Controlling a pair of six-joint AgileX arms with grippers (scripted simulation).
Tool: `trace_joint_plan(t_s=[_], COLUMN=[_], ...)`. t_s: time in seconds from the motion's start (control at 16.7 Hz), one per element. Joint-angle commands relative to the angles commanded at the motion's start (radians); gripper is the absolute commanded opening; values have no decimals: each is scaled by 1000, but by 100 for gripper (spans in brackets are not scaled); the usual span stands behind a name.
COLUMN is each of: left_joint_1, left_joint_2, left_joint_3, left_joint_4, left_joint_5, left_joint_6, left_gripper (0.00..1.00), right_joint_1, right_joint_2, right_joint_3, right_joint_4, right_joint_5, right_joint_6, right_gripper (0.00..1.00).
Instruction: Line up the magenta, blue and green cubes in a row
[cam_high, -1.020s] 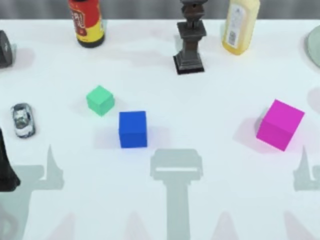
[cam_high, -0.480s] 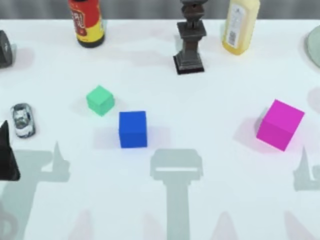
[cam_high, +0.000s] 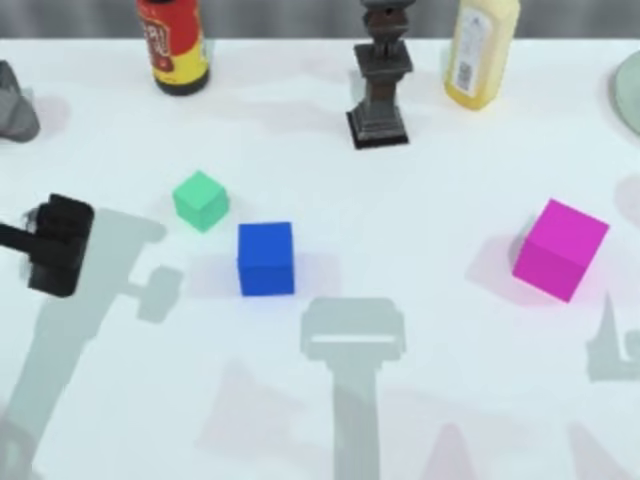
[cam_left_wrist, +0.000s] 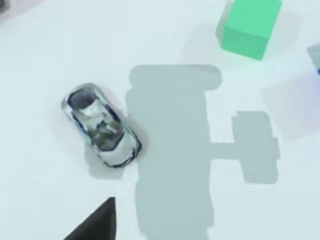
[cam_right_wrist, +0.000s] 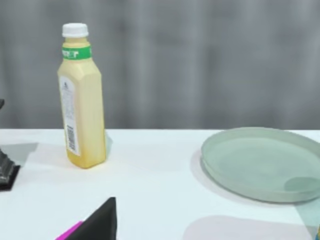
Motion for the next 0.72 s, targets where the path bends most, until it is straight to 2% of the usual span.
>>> trace_joint_plan(t_s=[0.42,0.72], left_joint_1=[-84,-115], left_joint_2=[755,1184], left_joint_3=[661,1100], left_joint_4=[-440,-633], left_joint_5=[-7,-19], left_joint_6=[118,179], left_gripper=[100,100], right_joint_1=[0,0], right_joint_2=[0,0], right_joint_3=[0,0], right_joint_4=[0,0], right_joint_5=[0,0], right_joint_6=[0,0], right_gripper=[100,100])
